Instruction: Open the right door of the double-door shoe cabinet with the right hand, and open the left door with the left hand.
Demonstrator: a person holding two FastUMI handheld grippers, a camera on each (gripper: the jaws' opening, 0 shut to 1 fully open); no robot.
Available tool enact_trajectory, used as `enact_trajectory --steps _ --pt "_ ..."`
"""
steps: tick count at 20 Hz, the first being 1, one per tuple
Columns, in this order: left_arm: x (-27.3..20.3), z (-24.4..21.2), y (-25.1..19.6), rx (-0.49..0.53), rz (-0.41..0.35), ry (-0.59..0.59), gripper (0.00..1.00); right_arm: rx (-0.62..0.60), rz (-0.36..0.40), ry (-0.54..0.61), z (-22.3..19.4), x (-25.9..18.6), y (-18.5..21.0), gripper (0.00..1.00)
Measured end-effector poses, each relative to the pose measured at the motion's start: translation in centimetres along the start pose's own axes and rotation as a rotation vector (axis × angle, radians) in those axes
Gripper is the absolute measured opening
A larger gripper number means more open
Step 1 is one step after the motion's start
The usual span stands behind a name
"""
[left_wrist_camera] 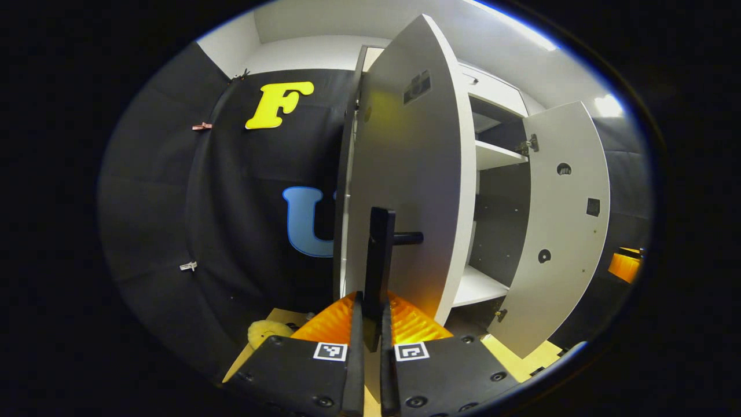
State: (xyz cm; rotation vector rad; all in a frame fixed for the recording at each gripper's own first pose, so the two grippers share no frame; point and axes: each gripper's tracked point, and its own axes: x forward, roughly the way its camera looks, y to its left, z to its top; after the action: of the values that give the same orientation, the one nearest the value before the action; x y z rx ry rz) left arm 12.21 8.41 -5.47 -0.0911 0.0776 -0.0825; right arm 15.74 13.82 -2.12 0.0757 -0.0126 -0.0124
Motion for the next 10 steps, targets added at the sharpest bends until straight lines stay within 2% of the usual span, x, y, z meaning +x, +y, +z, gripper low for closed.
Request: enact_trajectory --steps 4,7,8,10 --pt "0.0 -0.5 2.1 0.011 0.004 0.014 0.14 -0.010 -0.007 0.020 -0.7 0.0 0.5 0.97" --pt "0.1 -0.5 4.7 -0.001 0.055 0.016 0.12 -0.014 0.004 0.019 -0.6 0.1 1.2 0.97" --pt "-0.3 -0.1 5.7 0.007 0.077 0.008 0.08 -0.022 0.005 0.019 -0.7 0.1 1.1 0.97" --pt "-0.3 -0.2 5.7 -0.012 0.038 0.014 0.05 -0.030 0.003 0.016 -0.6 0.0 1.0 0.97"
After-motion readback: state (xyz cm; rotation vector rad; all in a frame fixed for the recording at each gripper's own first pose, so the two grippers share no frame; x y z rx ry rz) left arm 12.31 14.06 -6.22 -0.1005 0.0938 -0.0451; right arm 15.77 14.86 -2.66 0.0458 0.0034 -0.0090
